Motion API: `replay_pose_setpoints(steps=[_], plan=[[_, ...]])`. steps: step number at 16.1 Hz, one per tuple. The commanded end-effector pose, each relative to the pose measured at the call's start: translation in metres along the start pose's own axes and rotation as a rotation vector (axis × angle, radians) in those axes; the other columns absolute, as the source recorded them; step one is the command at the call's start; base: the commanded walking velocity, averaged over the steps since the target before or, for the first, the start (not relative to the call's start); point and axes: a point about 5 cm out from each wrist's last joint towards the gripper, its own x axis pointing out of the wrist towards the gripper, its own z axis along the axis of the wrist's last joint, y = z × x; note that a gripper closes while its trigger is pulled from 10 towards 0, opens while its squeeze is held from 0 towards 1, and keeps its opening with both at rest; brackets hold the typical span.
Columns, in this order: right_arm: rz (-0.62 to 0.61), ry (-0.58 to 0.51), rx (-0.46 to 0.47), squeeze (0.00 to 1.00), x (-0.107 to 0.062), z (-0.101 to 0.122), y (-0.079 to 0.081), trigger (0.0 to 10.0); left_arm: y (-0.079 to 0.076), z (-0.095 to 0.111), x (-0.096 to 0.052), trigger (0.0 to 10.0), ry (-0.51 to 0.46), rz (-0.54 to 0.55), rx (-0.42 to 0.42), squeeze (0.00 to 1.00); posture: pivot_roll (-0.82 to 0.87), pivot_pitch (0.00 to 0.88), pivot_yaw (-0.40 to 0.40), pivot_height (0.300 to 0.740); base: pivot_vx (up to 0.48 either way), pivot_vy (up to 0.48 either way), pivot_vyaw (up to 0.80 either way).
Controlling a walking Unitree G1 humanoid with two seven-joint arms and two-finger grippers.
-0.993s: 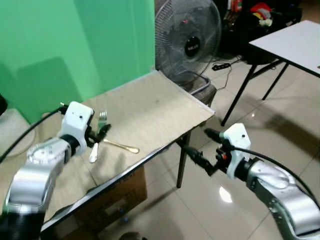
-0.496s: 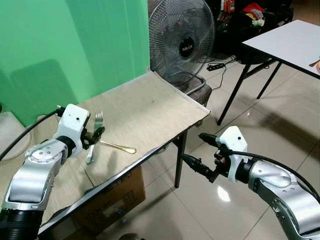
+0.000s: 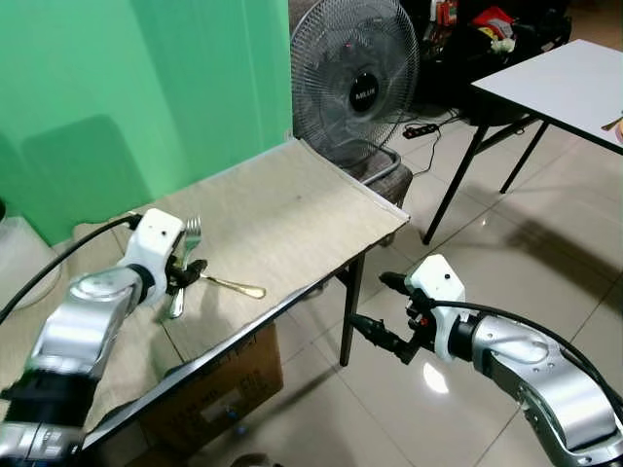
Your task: Setting the table
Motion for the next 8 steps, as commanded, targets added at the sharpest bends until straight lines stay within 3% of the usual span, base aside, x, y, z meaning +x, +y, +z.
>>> replay_pose_setpoints(steps=[1,2,3,4,5,8], plan=[[0.014,0.009,-0.008,0.0,0.0,0.003,-0.001,10.0,0.001,0.0,0.006,10.0,0.018,0.014,-0.008,0.0,0.07,0.0,0.037,0.74,0.0,0.0,0.0],[0.018,0.005,-0.01,0.0,-0.001,0.005,0.0,10.0,0.004,0.001,0.01,9.5,0.026,0.028,-0.017,0.0,0.07,0.0,0.034,0.74,0.0,0.0,0.0],[0.019,0.005,-0.01,0.0,-0.001,0.005,0.0,10.0,0.005,0.002,0.011,8.1,0.024,0.035,-0.018,0.0,0.07,0.0,0.033,0.74,0.0,0.0,0.0],[0.024,0.007,-0.011,0.0,-0.001,0.005,0.001,10.0,0.009,0.004,0.015,1.8,0.033,0.047,-0.033,0.0,0.06,0.0,0.028,0.74,0.0,0.0,0.0],[0.029,0.01,-0.012,0.0,-0.001,0.005,0.002,10.0,0.01,0.003,0.017,0.0,0.042,0.049,-0.036,0.0,0.06,0.0,0.027,0.74,0.0,0.0,0.0],[0.083,0.029,-0.013,0.0,-0.004,0.005,0.008,10.0,0.011,-0.001,0.022,0.0,0.092,0.025,-0.085,0.0,0.05,0.0,0.019,0.74,0.0,0.0,0.0]])
